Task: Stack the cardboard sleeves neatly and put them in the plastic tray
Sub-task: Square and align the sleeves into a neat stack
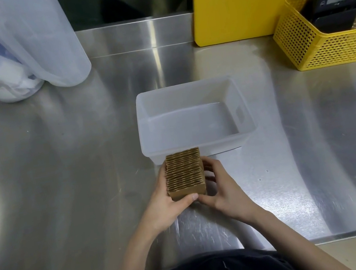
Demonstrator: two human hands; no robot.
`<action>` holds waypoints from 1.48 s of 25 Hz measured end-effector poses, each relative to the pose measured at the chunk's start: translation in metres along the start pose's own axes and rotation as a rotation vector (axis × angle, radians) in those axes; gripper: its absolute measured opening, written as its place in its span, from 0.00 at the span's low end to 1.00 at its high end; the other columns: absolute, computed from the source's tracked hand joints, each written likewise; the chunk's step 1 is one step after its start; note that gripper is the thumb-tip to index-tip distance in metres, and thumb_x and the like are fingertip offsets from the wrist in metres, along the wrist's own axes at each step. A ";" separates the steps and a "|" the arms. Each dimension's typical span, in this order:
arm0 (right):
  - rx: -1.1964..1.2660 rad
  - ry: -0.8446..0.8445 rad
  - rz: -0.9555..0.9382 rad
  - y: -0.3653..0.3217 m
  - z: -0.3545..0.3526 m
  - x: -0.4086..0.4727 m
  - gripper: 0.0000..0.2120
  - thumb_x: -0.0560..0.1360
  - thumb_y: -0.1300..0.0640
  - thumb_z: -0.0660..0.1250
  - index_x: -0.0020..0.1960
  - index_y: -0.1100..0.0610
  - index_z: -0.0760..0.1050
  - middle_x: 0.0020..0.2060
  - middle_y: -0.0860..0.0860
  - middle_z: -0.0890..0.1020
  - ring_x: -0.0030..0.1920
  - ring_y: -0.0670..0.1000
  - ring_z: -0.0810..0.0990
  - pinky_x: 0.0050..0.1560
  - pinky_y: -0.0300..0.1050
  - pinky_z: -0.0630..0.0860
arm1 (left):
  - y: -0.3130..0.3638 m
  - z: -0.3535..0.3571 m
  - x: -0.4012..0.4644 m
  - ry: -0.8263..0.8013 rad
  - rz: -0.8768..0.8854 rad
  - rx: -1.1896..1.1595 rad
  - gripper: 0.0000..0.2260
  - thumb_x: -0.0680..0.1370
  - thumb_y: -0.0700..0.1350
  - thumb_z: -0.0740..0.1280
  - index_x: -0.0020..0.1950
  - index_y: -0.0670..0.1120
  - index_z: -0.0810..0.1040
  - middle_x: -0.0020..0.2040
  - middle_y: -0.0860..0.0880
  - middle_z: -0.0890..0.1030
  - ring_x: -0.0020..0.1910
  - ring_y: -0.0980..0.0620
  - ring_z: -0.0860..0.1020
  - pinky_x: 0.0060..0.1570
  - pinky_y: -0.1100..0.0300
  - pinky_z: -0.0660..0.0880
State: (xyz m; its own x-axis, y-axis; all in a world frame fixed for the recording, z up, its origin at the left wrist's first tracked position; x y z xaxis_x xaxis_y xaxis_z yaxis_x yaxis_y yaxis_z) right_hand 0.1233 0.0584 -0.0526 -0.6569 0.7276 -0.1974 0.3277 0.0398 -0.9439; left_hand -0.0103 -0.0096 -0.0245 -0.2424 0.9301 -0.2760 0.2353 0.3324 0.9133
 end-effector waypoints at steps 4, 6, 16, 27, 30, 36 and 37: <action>-0.119 -0.037 0.014 0.007 0.001 0.004 0.36 0.66 0.54 0.74 0.68 0.52 0.58 0.63 0.51 0.67 0.64 0.45 0.70 0.67 0.46 0.69 | -0.006 -0.003 0.002 -0.035 -0.023 -0.023 0.37 0.67 0.36 0.72 0.68 0.51 0.54 0.51 0.65 0.70 0.46 0.81 0.70 0.44 0.86 0.62; -0.140 -0.047 0.021 0.008 0.001 0.005 0.36 0.66 0.55 0.73 0.68 0.52 0.58 0.63 0.51 0.67 0.64 0.45 0.70 0.68 0.47 0.68 | -0.009 -0.002 0.002 -0.023 -0.043 -0.043 0.39 0.67 0.36 0.71 0.68 0.53 0.51 0.50 0.66 0.70 0.45 0.78 0.70 0.43 0.87 0.62; -0.125 -0.059 0.061 0.012 -0.001 0.006 0.35 0.64 0.58 0.73 0.66 0.55 0.59 0.61 0.52 0.74 0.60 0.46 0.74 0.61 0.43 0.72 | -0.014 0.001 0.001 0.031 -0.051 -0.066 0.35 0.66 0.36 0.73 0.61 0.58 0.55 0.48 0.63 0.73 0.41 0.80 0.72 0.40 0.85 0.65; -0.156 -0.128 0.060 0.005 -0.020 -0.002 0.32 0.60 0.59 0.69 0.59 0.52 0.57 0.55 0.57 0.70 0.54 0.49 0.74 0.51 0.40 0.74 | -0.009 -0.004 -0.004 -0.134 0.015 -0.227 0.33 0.61 0.49 0.72 0.59 0.60 0.58 0.58 0.57 0.71 0.52 0.68 0.75 0.47 0.73 0.73; -0.233 -0.171 0.065 0.002 -0.028 -0.002 0.33 0.59 0.58 0.68 0.60 0.52 0.57 0.55 0.55 0.70 0.52 0.50 0.73 0.49 0.36 0.70 | -0.011 -0.006 -0.002 -0.135 -0.006 -0.218 0.31 0.59 0.52 0.72 0.57 0.58 0.61 0.57 0.56 0.72 0.51 0.68 0.75 0.47 0.74 0.72; -0.507 -0.124 -0.053 -0.013 -0.043 -0.004 0.35 0.59 0.55 0.64 0.65 0.55 0.60 0.54 0.50 0.67 0.56 0.51 0.66 0.60 0.45 0.66 | -0.021 -0.008 0.002 -0.124 -0.060 -0.040 0.31 0.58 0.54 0.74 0.55 0.64 0.60 0.59 0.57 0.72 0.60 0.63 0.70 0.59 0.68 0.66; -0.519 -0.113 -0.068 -0.014 -0.044 -0.004 0.35 0.59 0.55 0.64 0.65 0.55 0.60 0.54 0.49 0.67 0.57 0.51 0.65 0.60 0.44 0.65 | -0.021 -0.008 0.003 -0.111 -0.064 0.015 0.31 0.60 0.53 0.74 0.55 0.64 0.60 0.60 0.56 0.71 0.60 0.62 0.70 0.61 0.66 0.65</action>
State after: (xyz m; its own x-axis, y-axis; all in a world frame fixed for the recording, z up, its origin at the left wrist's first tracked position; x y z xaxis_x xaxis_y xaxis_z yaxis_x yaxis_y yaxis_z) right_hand 0.1511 0.0848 -0.0273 -0.7480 0.6343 -0.1951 0.5558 0.4380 -0.7066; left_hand -0.0236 -0.0154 -0.0422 -0.1519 0.9183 -0.3656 0.2366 0.3930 0.8886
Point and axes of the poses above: each hand's wrist, its own x-axis towards the middle knuckle, its own z-axis out of the palm, y = z × x, the point moved 2 cm from there along x, towards the middle knuckle
